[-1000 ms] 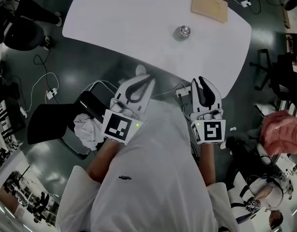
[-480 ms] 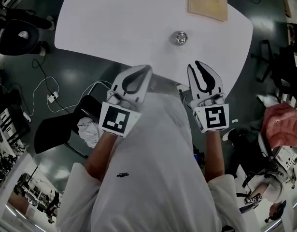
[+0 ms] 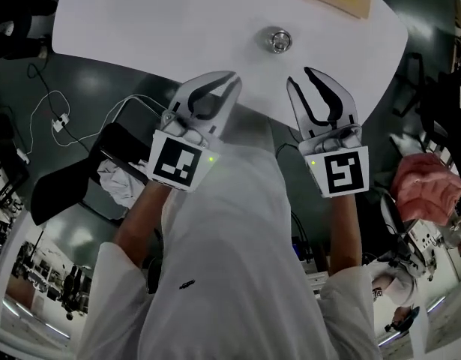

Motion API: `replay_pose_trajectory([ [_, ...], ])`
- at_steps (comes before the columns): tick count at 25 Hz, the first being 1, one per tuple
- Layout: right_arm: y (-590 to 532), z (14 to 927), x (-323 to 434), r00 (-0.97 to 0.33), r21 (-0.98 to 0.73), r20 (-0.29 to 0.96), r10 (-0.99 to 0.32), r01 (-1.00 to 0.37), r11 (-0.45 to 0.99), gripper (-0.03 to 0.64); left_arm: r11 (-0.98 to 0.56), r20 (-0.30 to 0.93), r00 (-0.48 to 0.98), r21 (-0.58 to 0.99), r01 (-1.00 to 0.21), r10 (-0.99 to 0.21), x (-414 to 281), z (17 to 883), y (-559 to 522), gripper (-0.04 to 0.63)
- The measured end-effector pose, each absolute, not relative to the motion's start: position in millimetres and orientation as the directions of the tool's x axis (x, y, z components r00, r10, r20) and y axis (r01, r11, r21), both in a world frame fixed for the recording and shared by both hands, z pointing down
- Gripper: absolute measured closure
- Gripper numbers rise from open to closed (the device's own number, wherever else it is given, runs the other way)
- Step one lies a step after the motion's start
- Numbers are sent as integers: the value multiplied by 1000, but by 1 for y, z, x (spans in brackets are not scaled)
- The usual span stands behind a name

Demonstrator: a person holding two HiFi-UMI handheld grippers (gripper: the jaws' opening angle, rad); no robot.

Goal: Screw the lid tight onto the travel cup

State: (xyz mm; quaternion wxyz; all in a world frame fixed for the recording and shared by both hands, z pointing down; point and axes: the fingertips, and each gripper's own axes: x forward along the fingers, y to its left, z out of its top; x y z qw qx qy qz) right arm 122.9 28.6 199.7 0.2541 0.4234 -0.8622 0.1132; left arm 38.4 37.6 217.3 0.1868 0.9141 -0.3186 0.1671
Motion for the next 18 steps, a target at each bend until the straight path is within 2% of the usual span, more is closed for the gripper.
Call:
replay_pose_trajectory([
  [8, 17, 236, 118, -537, 48, 605, -588, -713, 700, 509, -751, 425, 759, 233, -618, -493, 49, 268, 25, 588],
  [9, 16, 241, 116, -542, 52, 614, -575, -698, 714, 502, -755, 425, 762, 230, -614, -489, 50, 274, 23, 570],
  [11, 14, 249, 114, -547, 62, 631, -550, -671, 739, 495, -770, 429, 769, 222, -598, -474, 53, 286, 22, 493],
  [15, 5, 266, 115, -541, 82, 664, -516, -633, 769, 486, -822, 443, 790, 179, -541, -424, 60, 315, 18, 433],
  [18, -4, 278, 116, -541, 95, 681, -493, -602, 793, 486, -854, 439, 804, 139, -502, -401, 71, 336, 14, 361],
])
